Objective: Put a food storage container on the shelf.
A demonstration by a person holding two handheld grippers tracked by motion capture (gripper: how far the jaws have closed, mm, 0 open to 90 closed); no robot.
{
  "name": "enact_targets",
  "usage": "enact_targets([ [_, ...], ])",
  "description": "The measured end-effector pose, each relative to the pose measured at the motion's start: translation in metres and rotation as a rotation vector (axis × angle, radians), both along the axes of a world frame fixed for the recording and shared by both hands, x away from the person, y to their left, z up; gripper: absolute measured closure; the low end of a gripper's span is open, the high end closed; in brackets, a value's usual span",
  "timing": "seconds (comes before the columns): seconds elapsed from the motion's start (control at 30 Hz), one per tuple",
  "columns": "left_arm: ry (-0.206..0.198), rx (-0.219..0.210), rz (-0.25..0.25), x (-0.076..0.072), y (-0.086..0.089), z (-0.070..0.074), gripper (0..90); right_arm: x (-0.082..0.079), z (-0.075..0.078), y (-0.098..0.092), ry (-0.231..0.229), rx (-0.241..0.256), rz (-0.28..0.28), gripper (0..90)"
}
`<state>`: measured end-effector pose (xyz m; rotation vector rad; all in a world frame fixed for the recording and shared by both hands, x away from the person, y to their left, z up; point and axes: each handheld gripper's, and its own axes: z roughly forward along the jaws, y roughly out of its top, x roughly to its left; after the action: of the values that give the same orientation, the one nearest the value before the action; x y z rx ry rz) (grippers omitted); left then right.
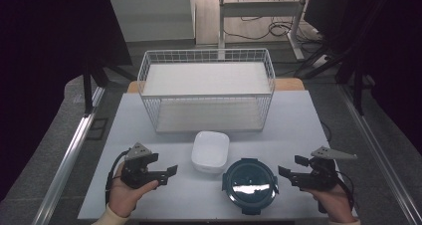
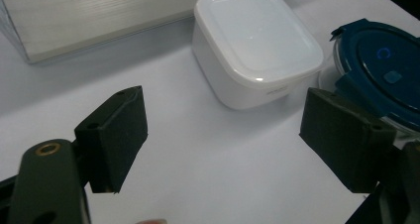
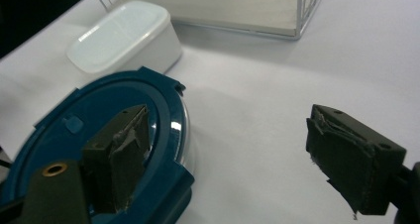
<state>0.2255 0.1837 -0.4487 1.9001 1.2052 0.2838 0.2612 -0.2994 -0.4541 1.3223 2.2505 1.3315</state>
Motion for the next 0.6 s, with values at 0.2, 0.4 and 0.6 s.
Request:
enact_targets([
  [0.2,0.009,-0.027,-0.018,0.001,-0.003,0.0,19.5,0.0,0.0,-0.001,0.032,0.022,0.0,16.2],
  [0.4,0.025,-0.04,0.001,0.0,-0.005,0.001,21.3,-0.003,-0.002,0.0,0.029,0.004,0.002,16.8],
  [0.6,0.043,-0.042,-0.02,0.001,-0.011,-0.001,21.8,-0.004,-0.004,0.002,0.039,0.006,0.01,16.1],
])
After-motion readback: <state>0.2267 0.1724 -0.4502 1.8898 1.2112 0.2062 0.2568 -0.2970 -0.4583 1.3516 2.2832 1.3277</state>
